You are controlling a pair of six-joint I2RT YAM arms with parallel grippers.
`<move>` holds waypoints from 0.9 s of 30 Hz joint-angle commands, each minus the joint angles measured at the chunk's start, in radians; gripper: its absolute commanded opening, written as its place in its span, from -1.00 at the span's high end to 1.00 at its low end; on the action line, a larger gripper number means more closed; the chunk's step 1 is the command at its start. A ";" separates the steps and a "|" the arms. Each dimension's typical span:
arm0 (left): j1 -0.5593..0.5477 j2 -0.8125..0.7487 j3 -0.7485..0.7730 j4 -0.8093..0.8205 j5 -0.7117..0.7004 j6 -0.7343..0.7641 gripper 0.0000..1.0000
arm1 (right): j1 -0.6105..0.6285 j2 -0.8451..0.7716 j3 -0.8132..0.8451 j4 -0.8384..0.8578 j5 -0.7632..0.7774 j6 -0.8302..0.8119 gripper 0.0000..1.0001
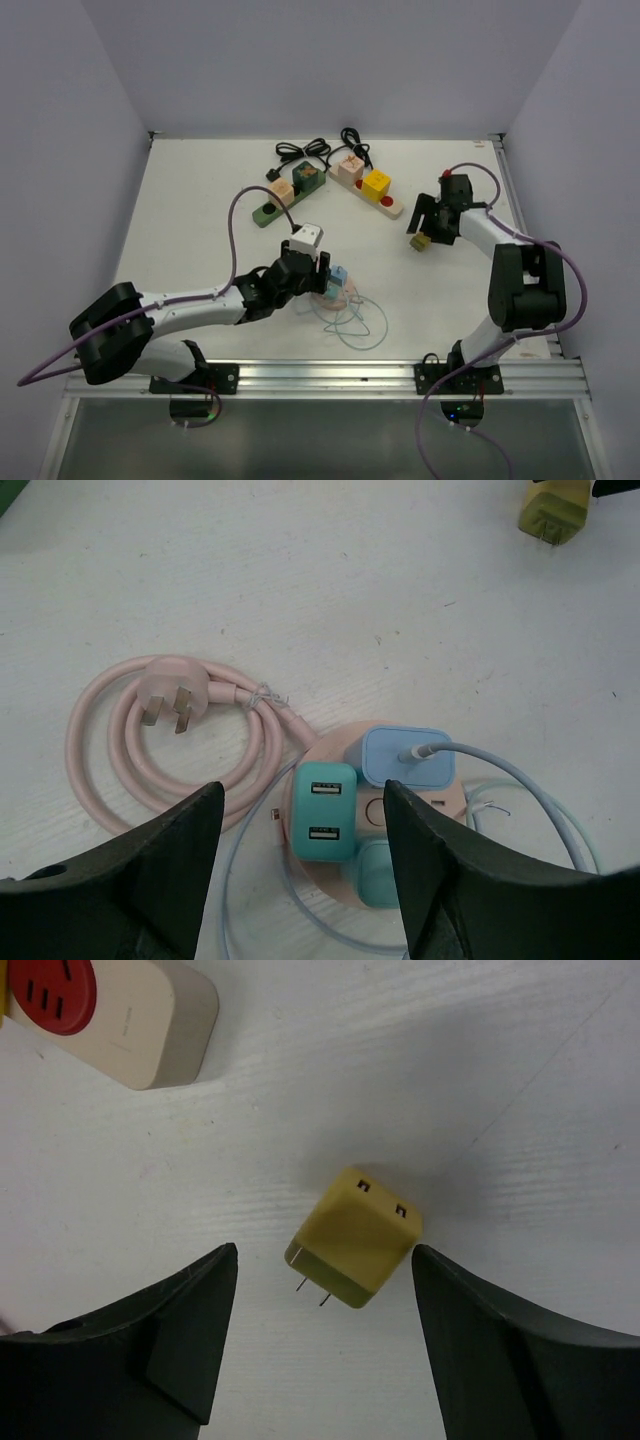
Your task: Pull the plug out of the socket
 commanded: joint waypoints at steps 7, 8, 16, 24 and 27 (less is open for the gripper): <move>0.033 -0.065 0.016 -0.020 0.033 0.032 -0.41 | -0.004 -0.046 0.079 -0.024 -0.024 -0.024 -0.56; 0.036 -0.067 0.012 -0.015 0.039 0.029 -0.41 | -0.004 -0.072 0.037 0.002 -0.044 -0.025 -0.51; 0.045 -0.101 -0.057 0.072 0.120 0.019 -0.34 | 0.227 -0.363 -0.152 0.194 -0.162 -0.187 -0.23; 0.047 -0.084 -0.080 0.115 0.157 0.009 -0.31 | 0.407 -0.425 -0.304 0.329 -0.174 -0.284 -0.04; 0.047 -0.076 -0.091 0.137 0.166 0.005 -0.28 | 0.462 -0.426 -0.337 0.361 -0.164 -0.326 -0.04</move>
